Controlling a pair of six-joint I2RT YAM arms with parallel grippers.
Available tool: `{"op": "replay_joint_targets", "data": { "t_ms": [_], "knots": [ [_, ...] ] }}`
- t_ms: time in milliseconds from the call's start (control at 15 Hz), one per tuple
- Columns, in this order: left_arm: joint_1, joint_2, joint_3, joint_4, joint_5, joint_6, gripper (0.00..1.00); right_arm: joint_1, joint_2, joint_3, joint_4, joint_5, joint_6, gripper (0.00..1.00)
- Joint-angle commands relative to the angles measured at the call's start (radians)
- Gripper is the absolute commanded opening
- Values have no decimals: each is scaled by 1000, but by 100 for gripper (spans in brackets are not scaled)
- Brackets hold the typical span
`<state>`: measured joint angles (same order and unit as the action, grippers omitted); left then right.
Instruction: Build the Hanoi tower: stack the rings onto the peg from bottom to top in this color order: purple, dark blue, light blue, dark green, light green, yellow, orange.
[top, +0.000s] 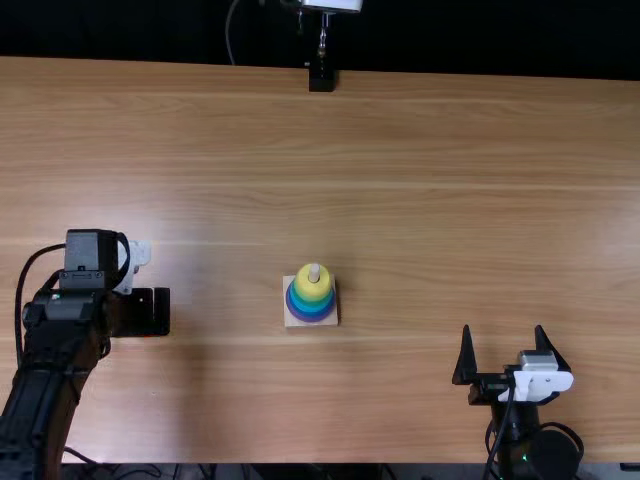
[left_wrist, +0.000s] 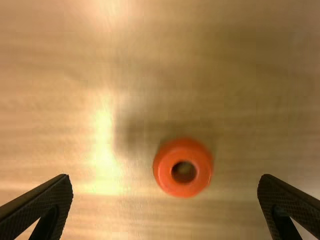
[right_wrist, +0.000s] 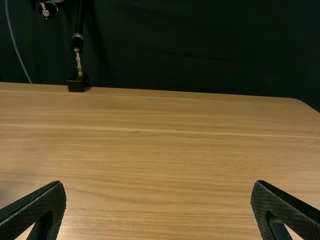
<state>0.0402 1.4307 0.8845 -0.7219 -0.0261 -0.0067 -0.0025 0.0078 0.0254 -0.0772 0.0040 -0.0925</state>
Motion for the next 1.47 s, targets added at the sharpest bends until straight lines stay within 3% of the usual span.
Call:
{"op": "replay_joint_targets", "data": {
  "t_ms": [0, 1400],
  "knots": [
    [0, 20, 47, -20, 2, 1, 100, -13, -8, -7, -9, 13, -1, 100],
    [-48, 201, 42, -11, 2, 3, 100, -13, -8, -7, -9, 13, -1, 100]
  ]
}}
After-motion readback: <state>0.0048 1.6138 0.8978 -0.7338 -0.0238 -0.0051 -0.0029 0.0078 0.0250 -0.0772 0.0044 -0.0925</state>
